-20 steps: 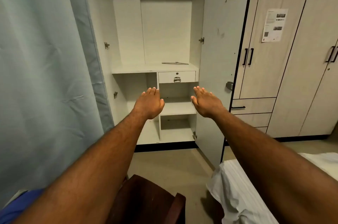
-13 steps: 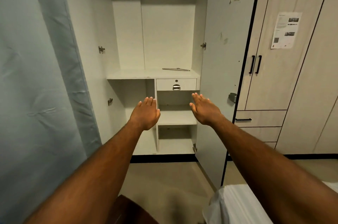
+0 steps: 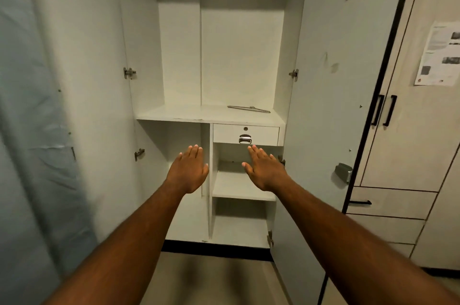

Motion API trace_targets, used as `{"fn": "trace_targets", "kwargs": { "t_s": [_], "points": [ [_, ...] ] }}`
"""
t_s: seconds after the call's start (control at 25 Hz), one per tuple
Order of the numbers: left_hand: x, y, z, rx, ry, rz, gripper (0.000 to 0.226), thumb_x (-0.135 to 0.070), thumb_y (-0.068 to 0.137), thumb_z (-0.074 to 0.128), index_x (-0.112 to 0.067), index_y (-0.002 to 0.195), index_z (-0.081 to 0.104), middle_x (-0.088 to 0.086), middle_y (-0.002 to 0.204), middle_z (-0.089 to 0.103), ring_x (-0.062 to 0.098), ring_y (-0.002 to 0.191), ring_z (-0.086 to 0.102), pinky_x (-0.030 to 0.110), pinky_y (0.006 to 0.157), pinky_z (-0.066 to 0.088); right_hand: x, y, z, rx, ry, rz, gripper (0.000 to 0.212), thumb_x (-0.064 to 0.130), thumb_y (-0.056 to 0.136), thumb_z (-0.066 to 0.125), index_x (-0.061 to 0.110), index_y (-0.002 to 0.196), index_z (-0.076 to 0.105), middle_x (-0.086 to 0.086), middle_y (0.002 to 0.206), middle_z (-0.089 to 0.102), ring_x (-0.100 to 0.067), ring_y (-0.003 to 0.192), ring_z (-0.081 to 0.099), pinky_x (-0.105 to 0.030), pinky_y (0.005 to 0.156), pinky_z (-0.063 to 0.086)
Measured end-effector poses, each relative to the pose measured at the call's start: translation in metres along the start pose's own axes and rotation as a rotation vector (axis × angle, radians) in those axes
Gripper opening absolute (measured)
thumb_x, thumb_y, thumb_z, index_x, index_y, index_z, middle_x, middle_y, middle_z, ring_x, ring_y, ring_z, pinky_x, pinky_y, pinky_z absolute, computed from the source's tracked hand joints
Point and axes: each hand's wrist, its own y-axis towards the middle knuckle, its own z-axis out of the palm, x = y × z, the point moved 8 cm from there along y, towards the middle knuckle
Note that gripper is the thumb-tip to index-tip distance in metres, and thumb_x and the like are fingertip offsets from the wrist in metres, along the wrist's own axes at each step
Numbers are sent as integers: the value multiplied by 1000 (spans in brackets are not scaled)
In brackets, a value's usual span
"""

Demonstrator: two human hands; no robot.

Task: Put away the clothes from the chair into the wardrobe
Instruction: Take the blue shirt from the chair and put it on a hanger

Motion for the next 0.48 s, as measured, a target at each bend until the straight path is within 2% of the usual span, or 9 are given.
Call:
{"fn": "trace_targets", "kwargs": {
  "t_s": [0.24,0.36,0.48],
  "points": [
    [66,142,66,-30,-30,-83,58,-35,100,28,-6,148,18,13,157,20,26,145,17,41,116,23,-15,184,35,-55,-4,-118,64,47,102,22,14,154,6,-5,163,5,-22,150,5,-42,121,11],
    [123,172,97,6,-24,-208,59,-39,99,28,-9,149,17,10,158,17,24,146,14,40,116,22,-1,268,58,-51,83,-186,62,45,102,22,14,154,8,-4,163,7,-20,150,7,-42,121,11],
    [185,170,110,6,51,-342,61,-44,98,29,-8,147,23,12,155,24,25,143,23,39,113,29,39,325,93,-32,152,-311,60,43,103,24,14,154,13,-4,162,15,-20,149,13,-42,120,14]
  ]
}}
